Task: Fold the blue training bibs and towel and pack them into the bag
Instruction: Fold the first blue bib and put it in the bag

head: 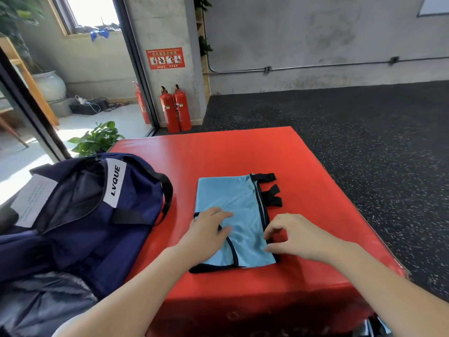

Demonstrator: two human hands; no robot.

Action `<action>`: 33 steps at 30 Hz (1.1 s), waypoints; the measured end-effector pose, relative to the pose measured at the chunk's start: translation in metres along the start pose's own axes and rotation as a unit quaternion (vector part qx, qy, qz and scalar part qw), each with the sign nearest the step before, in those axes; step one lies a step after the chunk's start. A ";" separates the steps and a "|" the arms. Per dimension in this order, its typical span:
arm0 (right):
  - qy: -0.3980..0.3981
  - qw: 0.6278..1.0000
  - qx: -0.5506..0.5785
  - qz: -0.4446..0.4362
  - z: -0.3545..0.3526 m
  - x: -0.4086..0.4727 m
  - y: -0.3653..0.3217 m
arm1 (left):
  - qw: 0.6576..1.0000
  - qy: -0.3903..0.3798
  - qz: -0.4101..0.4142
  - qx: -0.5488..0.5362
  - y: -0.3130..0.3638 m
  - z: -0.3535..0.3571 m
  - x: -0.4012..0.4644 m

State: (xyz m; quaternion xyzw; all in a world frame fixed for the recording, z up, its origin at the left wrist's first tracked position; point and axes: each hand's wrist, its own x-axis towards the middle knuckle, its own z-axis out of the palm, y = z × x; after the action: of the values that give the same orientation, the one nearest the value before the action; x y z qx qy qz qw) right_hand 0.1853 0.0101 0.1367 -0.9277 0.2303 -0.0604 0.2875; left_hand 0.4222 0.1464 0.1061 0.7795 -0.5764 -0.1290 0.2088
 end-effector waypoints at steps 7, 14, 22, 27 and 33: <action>-0.051 0.989 -0.115 -0.072 0.029 -0.016 -0.013 | 1.000 -0.012 0.026 -0.003 -0.019 -0.016 -0.062; 0.020 0.956 -0.261 -0.132 0.044 -0.012 -0.014 | 0.998 -0.042 0.036 -0.010 -0.019 -0.014 -0.073; 0.076 0.941 -0.287 -0.163 0.054 -0.009 -0.016 | 0.999 -0.038 0.033 0.010 -0.010 -0.017 -0.069; 0.048 0.943 -0.296 -0.145 0.052 -0.006 -0.013 | 0.999 -0.016 0.031 0.025 -0.005 -0.014 -0.065; 0.004 0.959 -0.245 -0.146 0.044 -0.008 -0.017 | 0.999 0.000 0.029 0.040 -0.002 -0.013 -0.065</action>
State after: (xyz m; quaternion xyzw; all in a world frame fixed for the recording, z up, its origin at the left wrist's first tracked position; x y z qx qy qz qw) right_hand 0.1955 0.0488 0.1099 -0.9930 0.1013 -0.0473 0.0390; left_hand 0.4100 0.2113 0.1141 0.7700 -0.6037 -0.0993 0.1811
